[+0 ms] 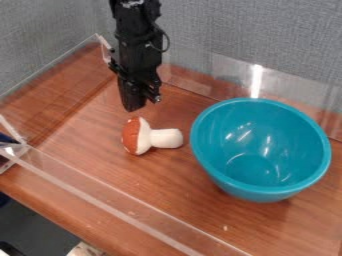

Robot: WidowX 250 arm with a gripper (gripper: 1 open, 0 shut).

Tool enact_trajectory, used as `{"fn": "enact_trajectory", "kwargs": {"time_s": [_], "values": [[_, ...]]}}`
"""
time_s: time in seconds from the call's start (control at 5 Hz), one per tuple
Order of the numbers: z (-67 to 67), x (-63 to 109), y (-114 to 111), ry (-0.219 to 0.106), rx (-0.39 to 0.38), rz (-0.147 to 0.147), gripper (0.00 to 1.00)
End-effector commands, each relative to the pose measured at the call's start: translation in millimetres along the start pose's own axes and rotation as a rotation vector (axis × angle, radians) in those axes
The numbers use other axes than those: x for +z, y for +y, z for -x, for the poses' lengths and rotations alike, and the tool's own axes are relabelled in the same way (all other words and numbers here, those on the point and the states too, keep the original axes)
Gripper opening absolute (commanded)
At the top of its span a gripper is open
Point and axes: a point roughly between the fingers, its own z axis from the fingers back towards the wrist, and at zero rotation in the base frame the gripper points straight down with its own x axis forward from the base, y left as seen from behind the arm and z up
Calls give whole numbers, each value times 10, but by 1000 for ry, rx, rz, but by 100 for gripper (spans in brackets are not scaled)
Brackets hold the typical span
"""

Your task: Remove the mushroom from inside the blue bowl and put it on the table

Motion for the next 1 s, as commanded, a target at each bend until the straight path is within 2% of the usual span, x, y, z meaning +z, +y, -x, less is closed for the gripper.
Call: {"fn": "enact_trajectory", "kwargs": {"time_s": [0.0,0.8], "values": [[-3,233,54,-66,11,-46,0],[14,207,-2,-76,-10,-57,0]]}}
